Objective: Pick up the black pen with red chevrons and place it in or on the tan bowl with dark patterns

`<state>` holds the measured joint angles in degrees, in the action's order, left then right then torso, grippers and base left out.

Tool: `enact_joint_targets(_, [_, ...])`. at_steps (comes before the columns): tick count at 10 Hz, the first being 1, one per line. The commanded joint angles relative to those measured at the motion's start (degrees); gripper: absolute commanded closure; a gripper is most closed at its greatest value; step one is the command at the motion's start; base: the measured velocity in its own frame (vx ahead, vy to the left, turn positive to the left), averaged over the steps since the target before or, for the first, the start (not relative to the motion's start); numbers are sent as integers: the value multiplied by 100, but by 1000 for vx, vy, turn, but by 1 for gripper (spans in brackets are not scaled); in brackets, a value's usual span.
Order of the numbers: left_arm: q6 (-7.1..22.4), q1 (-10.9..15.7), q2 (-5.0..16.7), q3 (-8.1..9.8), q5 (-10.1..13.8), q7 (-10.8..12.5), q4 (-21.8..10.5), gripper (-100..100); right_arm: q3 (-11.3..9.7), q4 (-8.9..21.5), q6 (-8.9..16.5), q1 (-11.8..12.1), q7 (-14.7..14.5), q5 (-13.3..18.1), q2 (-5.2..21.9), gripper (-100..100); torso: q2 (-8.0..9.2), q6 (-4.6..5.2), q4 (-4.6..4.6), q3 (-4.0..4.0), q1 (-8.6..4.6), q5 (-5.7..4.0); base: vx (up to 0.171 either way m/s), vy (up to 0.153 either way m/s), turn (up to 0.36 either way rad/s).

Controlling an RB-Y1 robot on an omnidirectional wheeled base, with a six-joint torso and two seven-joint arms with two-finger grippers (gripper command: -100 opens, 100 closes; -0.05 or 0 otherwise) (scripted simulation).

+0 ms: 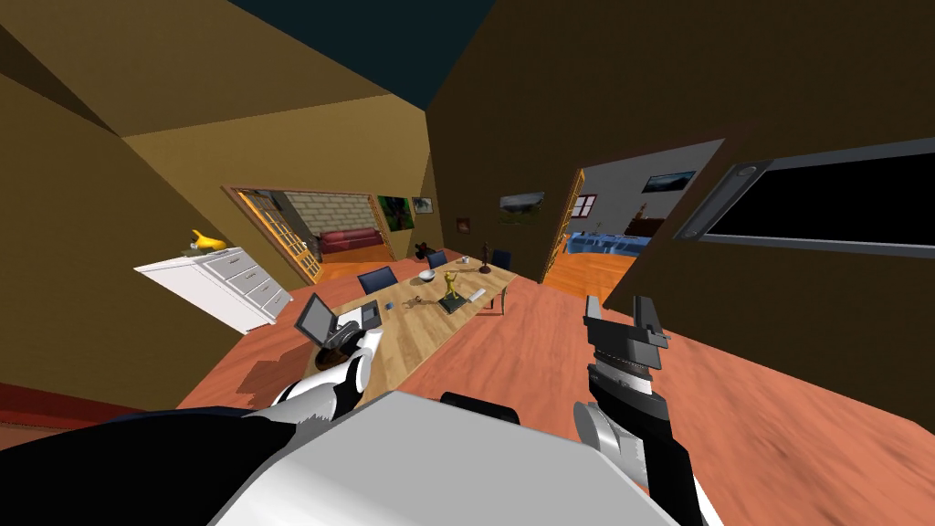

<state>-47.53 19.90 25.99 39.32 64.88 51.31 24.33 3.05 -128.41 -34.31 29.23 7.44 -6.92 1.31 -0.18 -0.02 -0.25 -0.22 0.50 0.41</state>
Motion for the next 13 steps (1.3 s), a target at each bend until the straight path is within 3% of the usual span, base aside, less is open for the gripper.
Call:
enact_joint_targets(1, [45,-60,-52,48,40,-152,165,100,0,0,0,0,0,0,0,0,0,0,0,0,0,0,1,9,9])
enact_joint_targets(3, [-102,-97,57,82,77,-403,-25,100,0,0,0,0,0,0,0,0,-5,2,-3,-4,-7,-3,-3,48,-47])
enact_joint_targets(5, [-86,-64,58,78,74,-405,-31,100,0,0,0,0,0,0,0,0,-7,0,-7,-7,4,-1,-3,36,-7])
enact_joint_targets(6, [-108,-56,72,72,68,-379,-66,-100,0,0,0,0,0,0,0,0,-10,2,-8,-9,-8,-2,0,0,0])
enact_joint_targets(10, [-107,-57,72,73,68,-381,-62,-100,0,0,0,0,0,0,0,0,-13,3,-9,-11,-20,-5,0,0,0])
enact_joint_targets(11, [-107,-57,72,73,68,-381,-62,0,0,0,0,0,0,0,0,0,-14,3,-9,-11,-20,-5,0,0,0])
enact_joint_targets(12, [92,140,287,138,118,-594,-90,-100,0,0,0,0,0,0,0,0,-14,3,-9,-11,-20,-6,-21,-62,71])
enact_joint_targets(13, [92,140,287,138,118,-594,-90,-100,-1,0,0,0,0,0,-1,0,-9,2,-7,-8,-38,-10,-29,-80,48])
